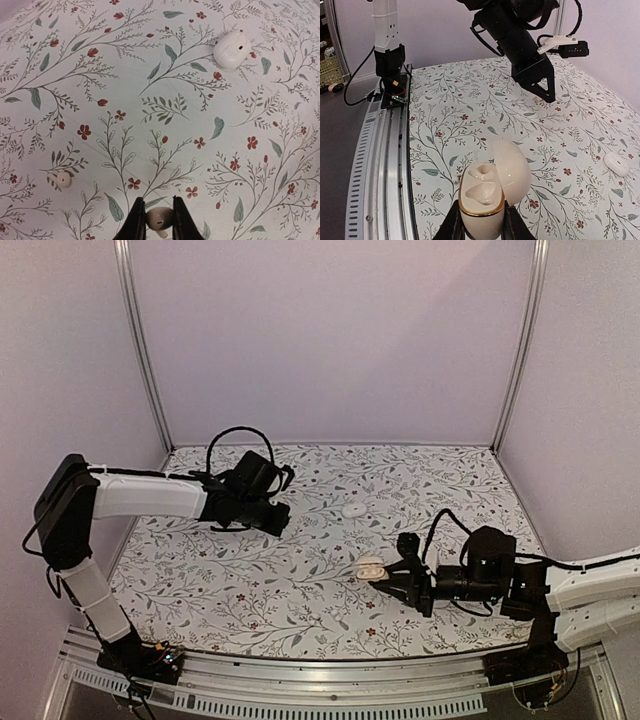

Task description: Insert the wireless bluetooth earbuds into the charging case

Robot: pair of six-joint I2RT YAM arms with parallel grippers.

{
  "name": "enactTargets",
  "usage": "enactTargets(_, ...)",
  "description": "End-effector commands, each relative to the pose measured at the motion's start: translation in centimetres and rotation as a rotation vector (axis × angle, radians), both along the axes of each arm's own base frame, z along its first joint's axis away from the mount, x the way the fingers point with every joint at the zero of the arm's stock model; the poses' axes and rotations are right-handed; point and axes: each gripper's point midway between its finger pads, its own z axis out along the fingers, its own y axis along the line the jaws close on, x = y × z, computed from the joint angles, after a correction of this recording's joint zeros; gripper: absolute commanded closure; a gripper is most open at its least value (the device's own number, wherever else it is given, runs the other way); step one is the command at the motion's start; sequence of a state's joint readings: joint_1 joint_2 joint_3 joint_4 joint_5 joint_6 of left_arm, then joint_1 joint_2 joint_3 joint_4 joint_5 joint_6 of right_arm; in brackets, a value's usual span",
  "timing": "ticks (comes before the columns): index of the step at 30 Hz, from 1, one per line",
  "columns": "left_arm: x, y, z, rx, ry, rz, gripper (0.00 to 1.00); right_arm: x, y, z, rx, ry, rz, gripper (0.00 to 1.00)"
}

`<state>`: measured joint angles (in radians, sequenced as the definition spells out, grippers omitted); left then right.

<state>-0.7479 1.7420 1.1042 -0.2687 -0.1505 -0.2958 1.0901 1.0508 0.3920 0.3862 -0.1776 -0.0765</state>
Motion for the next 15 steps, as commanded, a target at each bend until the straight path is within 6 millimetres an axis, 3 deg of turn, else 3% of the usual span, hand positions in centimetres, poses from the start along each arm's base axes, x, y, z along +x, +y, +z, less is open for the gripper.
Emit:
enactTargets(1,0.3,-1.4,3.5,-0.122,-0.126,-0.050,0.92,1.1,0.0,2.8,0.161,-0.185,-0.035,1.00)
enactTargets(7,0.0,-1.6,5.7,-0.209,-0.216,-0.075,0.92,2.2,0.4,3.5,0.207,-0.359,-0.072,1.00)
enactTargets(15,-1.1,-1.3,8.6,-0.317,-0.323,-0.107,0.92,4.9,2.5,0.8,0.180,-0.418,-0.149,1.00)
